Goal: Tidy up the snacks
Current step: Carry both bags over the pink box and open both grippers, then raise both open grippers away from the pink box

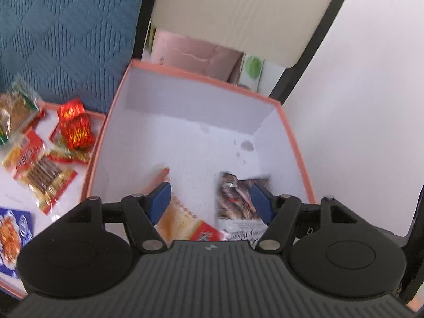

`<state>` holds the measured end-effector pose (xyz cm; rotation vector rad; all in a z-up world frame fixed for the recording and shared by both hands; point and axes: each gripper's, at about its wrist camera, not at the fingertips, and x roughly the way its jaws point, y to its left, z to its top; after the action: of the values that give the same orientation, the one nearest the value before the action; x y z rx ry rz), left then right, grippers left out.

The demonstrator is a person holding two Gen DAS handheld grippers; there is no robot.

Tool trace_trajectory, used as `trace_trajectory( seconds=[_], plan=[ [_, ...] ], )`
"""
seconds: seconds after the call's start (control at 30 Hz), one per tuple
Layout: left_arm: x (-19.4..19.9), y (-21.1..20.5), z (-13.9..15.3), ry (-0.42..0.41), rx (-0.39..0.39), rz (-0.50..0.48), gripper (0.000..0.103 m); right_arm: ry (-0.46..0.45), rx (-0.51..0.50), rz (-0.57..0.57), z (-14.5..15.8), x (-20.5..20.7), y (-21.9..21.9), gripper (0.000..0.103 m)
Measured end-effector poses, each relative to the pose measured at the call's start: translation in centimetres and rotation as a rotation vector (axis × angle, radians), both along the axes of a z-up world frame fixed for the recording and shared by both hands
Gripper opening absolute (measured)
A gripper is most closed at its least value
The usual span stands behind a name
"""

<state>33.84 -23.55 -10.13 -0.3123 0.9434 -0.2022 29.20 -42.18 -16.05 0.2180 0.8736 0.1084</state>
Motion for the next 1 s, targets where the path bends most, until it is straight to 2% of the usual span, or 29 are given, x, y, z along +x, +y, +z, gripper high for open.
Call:
trace_trajectory(
  seconds=[0.2,0.57,0.87,1.0],
  plan=[
    [-1.8,0.9,3.6,-0.094,0.035,0.006,0.072,-0.05,0.002,-0.011,2.5,-1.2,0.3,0.052],
    [-7.0,3.7,10.3,-0.27,0.032,0.009,0.074,-0.202,0.037,-0.009,8.9,-4.9,1.8,0.052],
    [-10.7,7.5,13.3,-0.364,0.002,0.043,0.074,-0.264,-0.004,0.015,11.6,-8.3,4.0,0.052],
    [-12.2,8.7,14.2,-0.394,0.014,0.048,0.074,-0.287,-0.019,0.023,12.4,-10.0,5.2,0.052]
  ],
)
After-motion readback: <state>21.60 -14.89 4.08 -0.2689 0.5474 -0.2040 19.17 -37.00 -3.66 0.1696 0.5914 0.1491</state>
